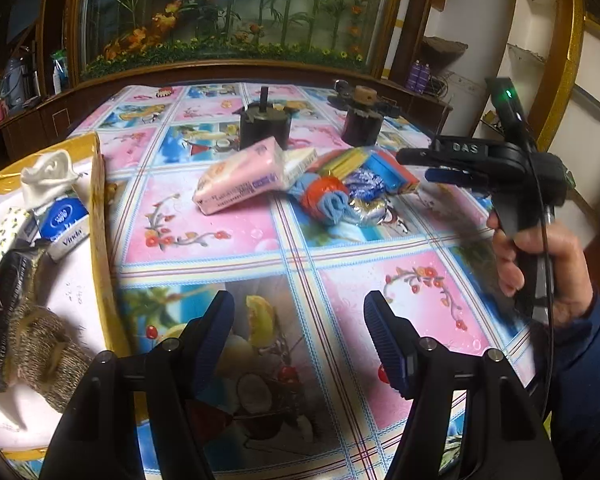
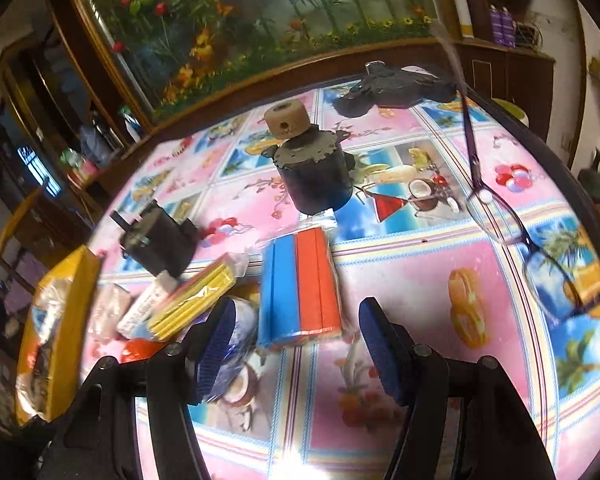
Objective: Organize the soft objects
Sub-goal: 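Grasp the blue-and-red wrapped sticks with the right tool while the left grasps the pink tissue pack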
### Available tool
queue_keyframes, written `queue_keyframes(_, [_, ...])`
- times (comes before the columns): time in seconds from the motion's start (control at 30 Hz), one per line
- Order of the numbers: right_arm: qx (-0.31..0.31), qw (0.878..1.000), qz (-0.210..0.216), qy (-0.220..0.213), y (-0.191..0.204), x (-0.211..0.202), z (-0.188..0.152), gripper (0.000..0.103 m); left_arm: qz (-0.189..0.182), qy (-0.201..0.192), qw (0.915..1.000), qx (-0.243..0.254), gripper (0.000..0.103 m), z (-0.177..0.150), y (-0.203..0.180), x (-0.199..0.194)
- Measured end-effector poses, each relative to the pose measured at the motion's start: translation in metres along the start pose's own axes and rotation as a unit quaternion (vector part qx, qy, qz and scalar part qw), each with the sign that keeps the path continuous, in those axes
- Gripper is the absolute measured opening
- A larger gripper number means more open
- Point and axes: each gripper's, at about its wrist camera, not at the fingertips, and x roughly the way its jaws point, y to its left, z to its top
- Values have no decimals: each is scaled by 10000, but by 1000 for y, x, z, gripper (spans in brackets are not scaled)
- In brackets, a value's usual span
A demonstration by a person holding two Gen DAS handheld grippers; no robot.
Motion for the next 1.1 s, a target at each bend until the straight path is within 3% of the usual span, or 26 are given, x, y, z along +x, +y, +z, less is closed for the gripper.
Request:
queue_keyframes(0.23, [-617, 9959, -590, 284, 19, 33, 11, 68, -130, 4, 9999, 7, 67, -2, 1, -1])
queue_keyframes(0.3, [-638, 9959, -550, 341, 18, 36, 8, 67, -141, 24, 9999, 81, 67, -3, -2, 0])
queue_keyframes(0.37, [-654, 9956, -575, 361, 15, 35, 7, 48, -125, 18, 9998, 153, 67, -3, -5, -1])
queue_keyframes(0.53, [-372, 9984, -384, 180, 5, 20, 8, 47, 22, 52, 9997, 245, 69, -2, -9, 2])
queue_keyframes(0.7, [-231, 9994, -259, -76, 2, 2, 8, 47, 48, 214, 9998, 10, 69, 8, -2, 8])
queue_keyframes(0.93, [-114, 9997, -56, -219, -1, -10, 10, 47, 253, -144, 9995, -148, 72, 74, -1, -14])
queue_keyframes(1.0, [-83, 9996, 18, -251, -1, -12, 9, 47, 300, -213, 9992, -128, 79, 98, 4, -8])
queue_keyframes(1.1, [-63, 9995, 61, -294, -2, -15, 9, 47, 538, -36, 9978, -381, 79, 125, 25, 20])
